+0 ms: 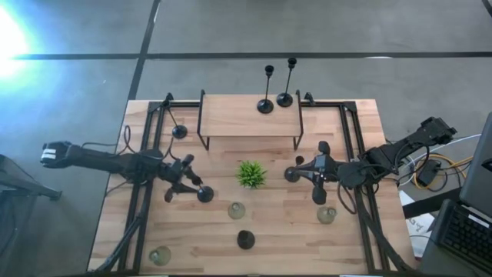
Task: Pick & Place candle stick holders
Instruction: Put the small black candle holder on the shelf
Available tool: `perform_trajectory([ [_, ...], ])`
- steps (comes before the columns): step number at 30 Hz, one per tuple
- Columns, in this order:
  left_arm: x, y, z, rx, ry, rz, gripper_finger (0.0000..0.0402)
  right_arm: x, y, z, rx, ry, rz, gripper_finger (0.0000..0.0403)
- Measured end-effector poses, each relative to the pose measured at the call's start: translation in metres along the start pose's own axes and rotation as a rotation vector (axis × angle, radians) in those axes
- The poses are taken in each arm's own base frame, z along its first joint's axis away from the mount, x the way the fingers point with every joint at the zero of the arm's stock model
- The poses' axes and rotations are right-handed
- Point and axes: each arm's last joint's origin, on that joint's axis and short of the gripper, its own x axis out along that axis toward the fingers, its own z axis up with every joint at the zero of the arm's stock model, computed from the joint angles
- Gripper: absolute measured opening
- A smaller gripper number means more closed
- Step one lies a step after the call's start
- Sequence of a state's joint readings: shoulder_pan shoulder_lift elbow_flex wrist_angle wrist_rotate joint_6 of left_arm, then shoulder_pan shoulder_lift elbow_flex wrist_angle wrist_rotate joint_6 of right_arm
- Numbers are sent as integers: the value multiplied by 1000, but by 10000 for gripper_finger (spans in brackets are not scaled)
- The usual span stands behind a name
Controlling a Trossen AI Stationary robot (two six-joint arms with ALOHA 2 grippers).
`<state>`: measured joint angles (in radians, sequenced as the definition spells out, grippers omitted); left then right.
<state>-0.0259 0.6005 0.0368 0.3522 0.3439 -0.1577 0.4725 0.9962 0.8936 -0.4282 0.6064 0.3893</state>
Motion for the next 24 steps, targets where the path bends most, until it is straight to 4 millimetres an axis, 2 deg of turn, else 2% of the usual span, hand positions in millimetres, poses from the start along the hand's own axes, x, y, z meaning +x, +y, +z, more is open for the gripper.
perform_trajectory([
  [10, 6, 1, 5, 7, -5, -4, 168, 0, 0, 0, -1, 0, 0, 43],
  [14, 8, 0, 12, 56, -18, -6, 120, 0, 0, 0, -5, 0, 0, 43],
  [19, 10, 0, 16, 64, -25, 0, 21, 0, 0, 0, -9, 1, 1, 43],
  [24, 11, 1, 23, 14, -48, 63, 16, 0, 0, 0, -10, 2, 0, 43],
])
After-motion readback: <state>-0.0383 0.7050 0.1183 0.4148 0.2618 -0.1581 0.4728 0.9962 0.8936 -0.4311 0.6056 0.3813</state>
